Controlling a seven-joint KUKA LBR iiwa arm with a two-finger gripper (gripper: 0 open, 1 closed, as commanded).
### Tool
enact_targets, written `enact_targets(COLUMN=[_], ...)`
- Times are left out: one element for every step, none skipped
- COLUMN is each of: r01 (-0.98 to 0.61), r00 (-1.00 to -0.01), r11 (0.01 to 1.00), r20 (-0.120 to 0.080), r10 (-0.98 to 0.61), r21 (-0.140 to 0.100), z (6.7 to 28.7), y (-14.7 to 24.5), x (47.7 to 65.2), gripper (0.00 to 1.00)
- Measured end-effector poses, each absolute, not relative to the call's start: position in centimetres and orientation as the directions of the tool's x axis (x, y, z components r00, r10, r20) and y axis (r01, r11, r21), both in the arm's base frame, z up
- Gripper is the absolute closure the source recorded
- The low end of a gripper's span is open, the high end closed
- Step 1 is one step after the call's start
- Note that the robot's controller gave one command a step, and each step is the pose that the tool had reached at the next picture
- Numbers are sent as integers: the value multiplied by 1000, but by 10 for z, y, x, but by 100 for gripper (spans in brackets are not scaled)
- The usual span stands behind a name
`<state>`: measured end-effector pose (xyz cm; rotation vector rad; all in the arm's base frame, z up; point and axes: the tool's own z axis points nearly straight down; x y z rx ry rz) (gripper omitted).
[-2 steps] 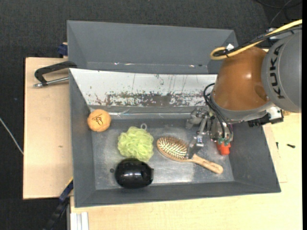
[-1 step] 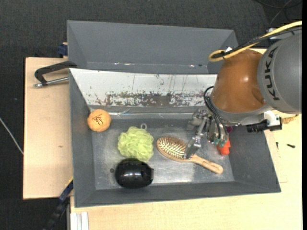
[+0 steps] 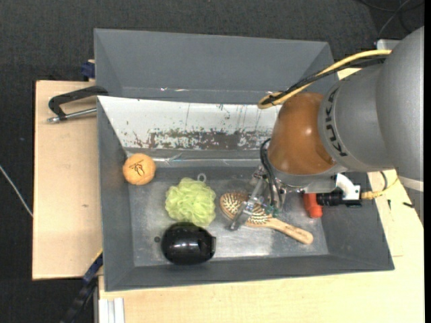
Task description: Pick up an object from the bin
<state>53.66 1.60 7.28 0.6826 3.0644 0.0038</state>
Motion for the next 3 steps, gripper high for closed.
enact_targets(r01=[350, 350, 350], r00=[-937, -937, -937], r11=[937, 937, 937], r20=[-12, -12, -6], r10=[350, 350, 350], r21=[6, 6, 3], z=[74, 74, 78], y=[16, 16, 16], x=[525, 525, 524], gripper=[100, 100, 100])
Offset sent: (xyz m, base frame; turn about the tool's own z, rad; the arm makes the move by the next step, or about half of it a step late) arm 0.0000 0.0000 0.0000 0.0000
